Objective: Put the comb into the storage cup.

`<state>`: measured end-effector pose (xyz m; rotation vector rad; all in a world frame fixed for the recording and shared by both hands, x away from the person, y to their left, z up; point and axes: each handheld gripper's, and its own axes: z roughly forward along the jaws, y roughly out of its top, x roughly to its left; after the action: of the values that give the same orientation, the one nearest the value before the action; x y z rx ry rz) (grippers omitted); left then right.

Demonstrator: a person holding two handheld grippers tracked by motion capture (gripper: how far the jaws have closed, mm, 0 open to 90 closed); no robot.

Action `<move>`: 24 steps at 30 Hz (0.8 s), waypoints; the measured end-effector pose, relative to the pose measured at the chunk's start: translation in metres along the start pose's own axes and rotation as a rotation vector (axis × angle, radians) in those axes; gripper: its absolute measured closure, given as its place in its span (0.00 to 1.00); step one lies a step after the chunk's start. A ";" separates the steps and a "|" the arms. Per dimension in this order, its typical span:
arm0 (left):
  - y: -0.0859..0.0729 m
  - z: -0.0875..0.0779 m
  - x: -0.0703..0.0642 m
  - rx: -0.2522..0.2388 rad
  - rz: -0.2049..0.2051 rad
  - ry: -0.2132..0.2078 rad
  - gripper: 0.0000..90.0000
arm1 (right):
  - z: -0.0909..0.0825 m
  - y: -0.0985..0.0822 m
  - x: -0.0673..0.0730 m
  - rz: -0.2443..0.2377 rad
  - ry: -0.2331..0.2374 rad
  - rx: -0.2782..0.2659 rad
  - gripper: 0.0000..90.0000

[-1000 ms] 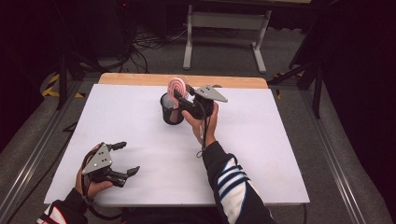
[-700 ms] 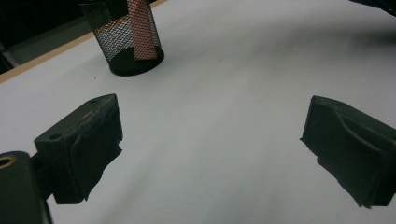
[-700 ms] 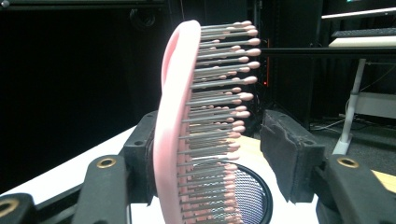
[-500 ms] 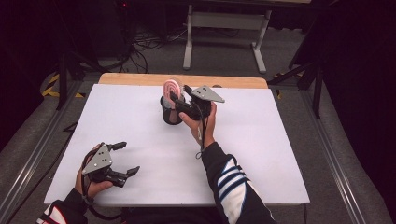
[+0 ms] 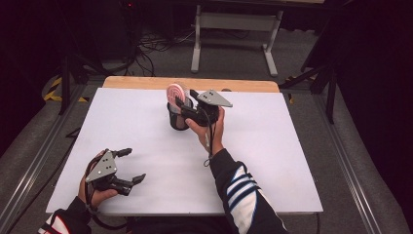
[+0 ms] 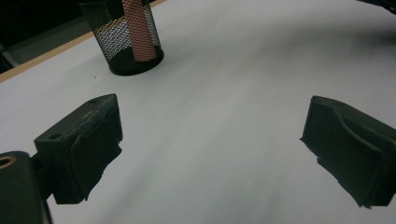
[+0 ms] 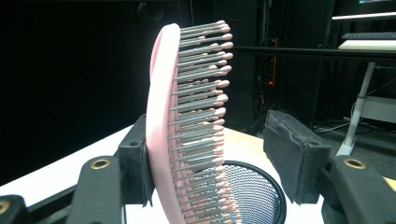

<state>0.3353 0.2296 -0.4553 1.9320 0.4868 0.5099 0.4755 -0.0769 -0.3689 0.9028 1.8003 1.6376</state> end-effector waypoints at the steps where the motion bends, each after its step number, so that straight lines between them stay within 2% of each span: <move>1: 0.000 0.000 0.000 0.000 -0.001 0.000 0.07 | 0.000 0.000 0.001 -0.005 0.003 0.002 0.44; 10: 0.000 0.000 0.000 0.002 -0.001 -0.001 0.07 | -0.002 0.000 0.003 -0.014 0.005 0.002 0.43; 13: 0.000 0.001 0.000 -0.002 -0.007 -0.002 0.07 | -0.004 0.000 0.004 -0.034 0.007 0.004 0.42; 21: 0.000 0.000 0.000 0.000 -0.002 0.000 0.07 | -0.008 0.002 0.006 -0.032 0.013 -0.002 0.40; 24: 0.000 0.000 0.000 0.001 0.000 0.000 0.07 | -0.009 0.001 0.008 -0.043 0.020 0.014 0.38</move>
<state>0.3354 0.2294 -0.4555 1.9331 0.4873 0.5101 0.4639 -0.0761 -0.3662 0.8509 1.8337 1.6149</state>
